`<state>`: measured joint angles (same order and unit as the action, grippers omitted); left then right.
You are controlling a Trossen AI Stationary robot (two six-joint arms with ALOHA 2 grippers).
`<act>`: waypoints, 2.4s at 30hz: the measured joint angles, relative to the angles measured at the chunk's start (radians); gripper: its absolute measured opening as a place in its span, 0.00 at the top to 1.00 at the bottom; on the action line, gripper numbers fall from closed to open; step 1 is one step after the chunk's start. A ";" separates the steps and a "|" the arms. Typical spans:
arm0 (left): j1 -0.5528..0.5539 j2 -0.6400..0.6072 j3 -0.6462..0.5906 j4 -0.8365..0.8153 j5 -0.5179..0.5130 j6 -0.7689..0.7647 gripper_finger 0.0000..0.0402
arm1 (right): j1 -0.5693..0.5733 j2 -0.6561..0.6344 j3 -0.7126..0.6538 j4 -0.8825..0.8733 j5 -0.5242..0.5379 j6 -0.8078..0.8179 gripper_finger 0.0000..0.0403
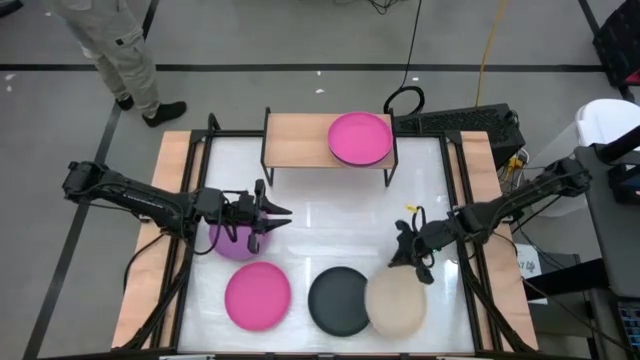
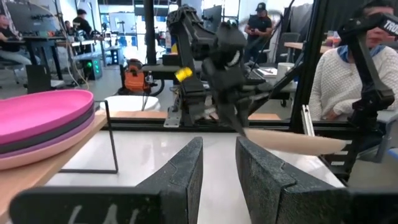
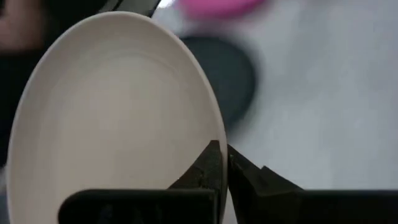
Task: Place and stack plates onto a shelf
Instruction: Put the light gray plate on the shelf
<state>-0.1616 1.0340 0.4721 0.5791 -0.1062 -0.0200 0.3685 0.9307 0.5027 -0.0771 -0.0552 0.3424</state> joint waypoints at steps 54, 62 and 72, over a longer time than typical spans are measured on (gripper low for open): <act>0.006 -0.325 0.020 -0.313 -0.217 0.134 0.75 | -0.847 0.625 0.632 0.448 -0.081 -0.123 1.00; 0.006 -0.311 0.019 -0.244 -0.218 0.154 0.75 | -0.917 0.718 0.631 0.607 -0.081 -0.098 1.00; 0.011 -0.300 0.019 -0.211 -0.218 0.150 0.75 | -1.024 0.864 0.744 0.632 -0.159 0.035 1.00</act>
<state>-0.1501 0.7338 0.4915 0.3679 -0.3246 0.1303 -0.6550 1.7948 1.2466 0.5550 -0.2144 0.3772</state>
